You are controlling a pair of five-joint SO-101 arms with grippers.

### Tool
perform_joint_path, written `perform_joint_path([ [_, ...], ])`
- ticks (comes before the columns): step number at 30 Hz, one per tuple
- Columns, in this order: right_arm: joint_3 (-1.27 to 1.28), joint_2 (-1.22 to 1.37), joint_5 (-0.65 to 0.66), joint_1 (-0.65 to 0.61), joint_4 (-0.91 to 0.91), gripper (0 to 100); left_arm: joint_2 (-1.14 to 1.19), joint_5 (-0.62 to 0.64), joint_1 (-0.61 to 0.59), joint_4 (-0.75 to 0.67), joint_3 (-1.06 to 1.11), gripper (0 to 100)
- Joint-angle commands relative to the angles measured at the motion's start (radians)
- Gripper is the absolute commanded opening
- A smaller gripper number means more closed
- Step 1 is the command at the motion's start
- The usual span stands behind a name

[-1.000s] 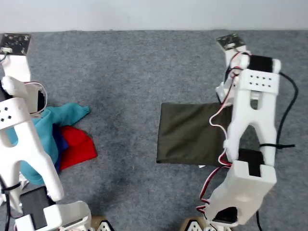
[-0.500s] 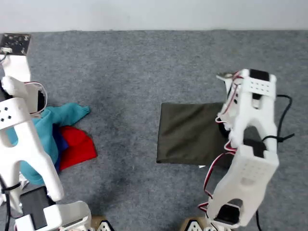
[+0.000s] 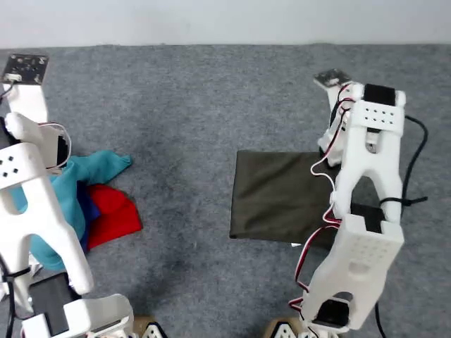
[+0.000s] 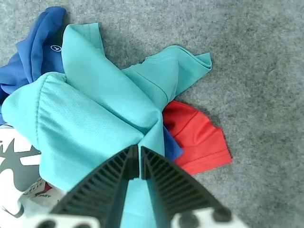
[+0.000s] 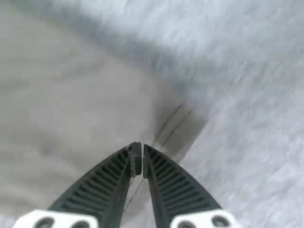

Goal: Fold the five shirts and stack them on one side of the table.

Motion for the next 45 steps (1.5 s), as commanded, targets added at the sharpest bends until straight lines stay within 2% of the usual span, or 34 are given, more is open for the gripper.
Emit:
perform_joint_path([
  [1,-0.043,0.054,0.003,0.008,-0.12,0.9,-0.052,-0.009,-0.002,0.018,0.001,1],
  [7,-0.074,0.213,-0.041,0.03,-0.165,0.9,-0.052,-0.009,-0.002,0.017,0.001,1],
  [16,-0.293,0.114,-0.132,-0.054,0.18,1.1,-0.052,-0.009,-0.002,0.017,-0.001,1],
  [19,-0.288,0.074,-0.187,-0.056,0.225,1.9,-0.052,-0.009,-0.002,0.017,-0.001,1],
  [21,-0.222,0.031,-0.218,-0.05,0.225,6.9,-0.052,-0.009,-0.002,0.017,-0.001,1],
  [25,-0.044,-0.036,-0.239,-0.048,0.22,26.2,-0.052,-0.009,-0.002,0.017,-0.001,1],
  [28,0.037,-0.054,-0.356,-0.042,0.219,32.3,-0.051,-0.011,-0.002,0.017,-0.001,1],
  [39,0.104,0.15,-0.388,-0.047,0.091,32.2,-0.051,-0.011,-0.002,0.017,-0.001,1],
  [42,0.1,0.206,-0.388,-0.054,0.077,26.2,-0.052,-0.011,-0.002,0.018,0.001,1],
  [45,0.101,0.243,-0.387,-0.061,0.082,15.3,-0.052,-0.011,-0.002,0.018,0.001,1],
])
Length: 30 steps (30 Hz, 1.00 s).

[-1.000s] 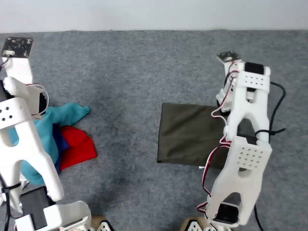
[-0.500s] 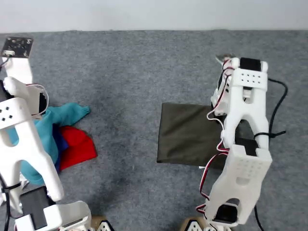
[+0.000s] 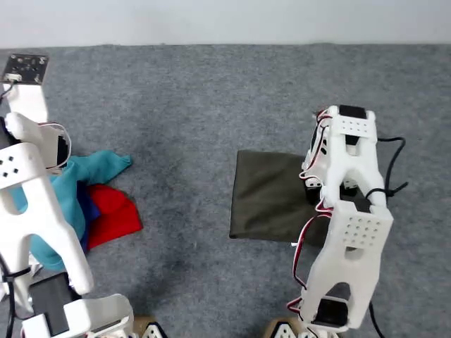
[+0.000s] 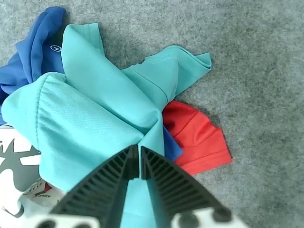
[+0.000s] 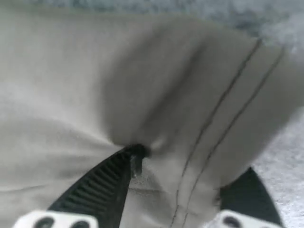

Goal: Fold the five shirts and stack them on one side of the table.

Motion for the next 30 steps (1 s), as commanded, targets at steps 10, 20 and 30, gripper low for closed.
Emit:
perform_joint_path([
  [10,-0.003,-0.073,0.087,0.077,0.059,1.0,-0.052,-0.011,-0.002,0.018,0.001,1],
  [20,-0.041,-0.219,0.793,0.213,0.038,0.9,-0.046,-0.011,-0.002,0.018,0.001,1],
  [30,-0.199,-0.217,1.106,0.196,-0.216,0.9,-0.052,-0.011,-0.002,0.018,0.001,1],
])
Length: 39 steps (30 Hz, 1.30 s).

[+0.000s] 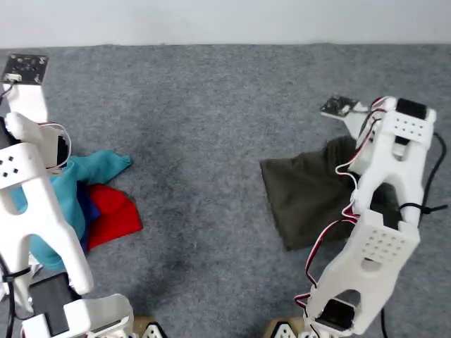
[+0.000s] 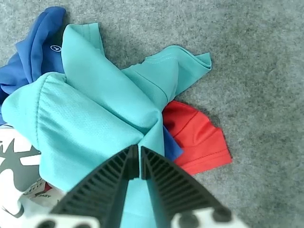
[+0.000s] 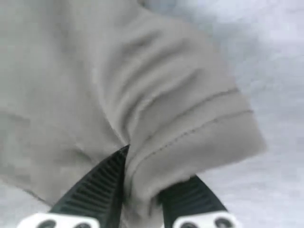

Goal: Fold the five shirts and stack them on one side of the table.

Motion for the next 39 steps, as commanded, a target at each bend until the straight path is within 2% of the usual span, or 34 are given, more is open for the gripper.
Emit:
perform_joint_path([
  [1,-0.069,-0.068,0.031,-0.021,-0.107,0.9,-0.052,-0.011,-0.002,0.02,0.001,1],
  [6,-0.077,-0.033,0.026,-0.038,-0.122,1.8,-0.054,-0.011,-0.002,0.02,0.001,1],
  [9,-0.077,-0.036,-0.083,-0.03,-0.108,12.5,-0.054,-0.011,-0.005,0.02,0.001,1],
  [11,-0.078,-0.041,-0.219,-0.018,-0.111,23.4,-0.054,-0.011,-0.003,0.02,0.001,1],
  [13,-0.094,-0.056,-0.399,-0.013,-0.11,29.8,-0.054,-0.011,-0.002,0.02,0.001,1],
  [20,-0.097,-0.151,-1.129,-0.059,-0.018,30.5,-0.054,-0.009,-0.002,0.02,0.001,1],
  [27,-0.084,-0.16,-1.56,-0.142,0.265,30.5,-0.054,-0.009,-0.002,0.02,0.001,1],
  [32,0.035,-0.194,-1.689,-0.171,0.259,32.3,-0.054,-0.009,-0.002,0.02,0.001,1],
  [39,0.08,-0.088,-1.867,-0.196,0.188,59.7,-0.057,-0.009,-0.002,0.02,0.001,1],
])
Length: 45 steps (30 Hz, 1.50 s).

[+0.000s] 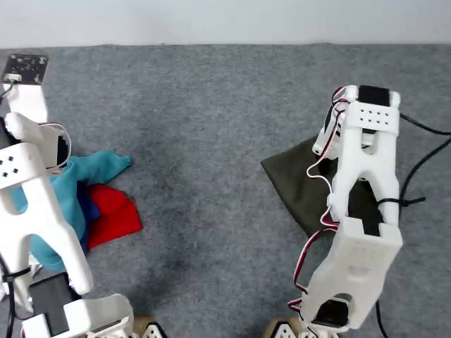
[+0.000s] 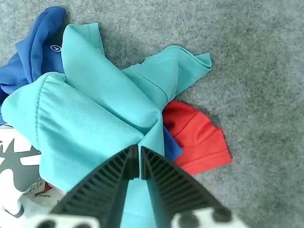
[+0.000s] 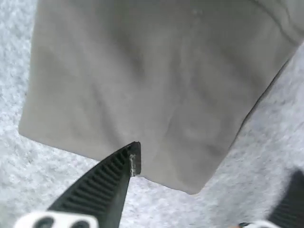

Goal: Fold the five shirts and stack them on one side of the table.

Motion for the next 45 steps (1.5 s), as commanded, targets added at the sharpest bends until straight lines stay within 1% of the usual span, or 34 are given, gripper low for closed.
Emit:
perform_joint_path([
  [1,-0.003,0.039,-0.069,-0.004,-0.045,60.9,-0.064,-0.009,-0.002,0.02,0.001,1],
  [11,-0.003,0.292,-0.15,-0.002,-0.28,52.6,-0.094,-0.009,-0.006,0.02,0.002,1],
  [13,-0.003,0.34,-0.152,-0.002,-0.303,51.4,-0.094,-0.009,-0.006,0.02,0.002,1],
  [16,-0.023,0.36,-0.153,-0.002,-0.286,48.1,-0.094,-0.009,-0.006,0.02,0.002,1],
  [20,-0.048,0.372,-0.15,-0.002,-0.245,37.2,-0.094,-0.009,-0.006,0.02,0.002,1],
  [26,-0.048,0.372,-0.149,-0.002,-0.225,11.0,-0.094,-0.009,-0.006,0.02,0.002,1],
  [29,-0.052,0.372,-0.132,0.01,-0.226,1.2,-0.094,-0.009,-0.006,0.02,0.002,1],
  [31,-0.052,0.371,-0.106,0.021,-0.222,1.3,-0.094,-0.009,-0.008,0.02,0.002,1],
  [34,-0.061,0.357,-0.077,0.045,-0.165,0.9,-0.094,-0.009,-0.008,0.02,0.002,1],
  [36,-0.095,0.343,-0.014,0.064,-0.105,0.9,-0.094,-0.009,-0.008,0.02,0.002,1],
  [39,-0.149,0.303,0.141,0.111,-0.03,0.9,-0.094,-0.009,-0.008,0.02,0.002,1],
  [42,-0.183,0.245,0.37,0.199,-0.016,0.9,-0.094,-0.009,-0.008,0.02,0.002,1],
  [45,-0.224,0.183,0.658,0.305,-0.041,0.9,-0.094,-0.009,-0.008,0.02,0.002,1],
])
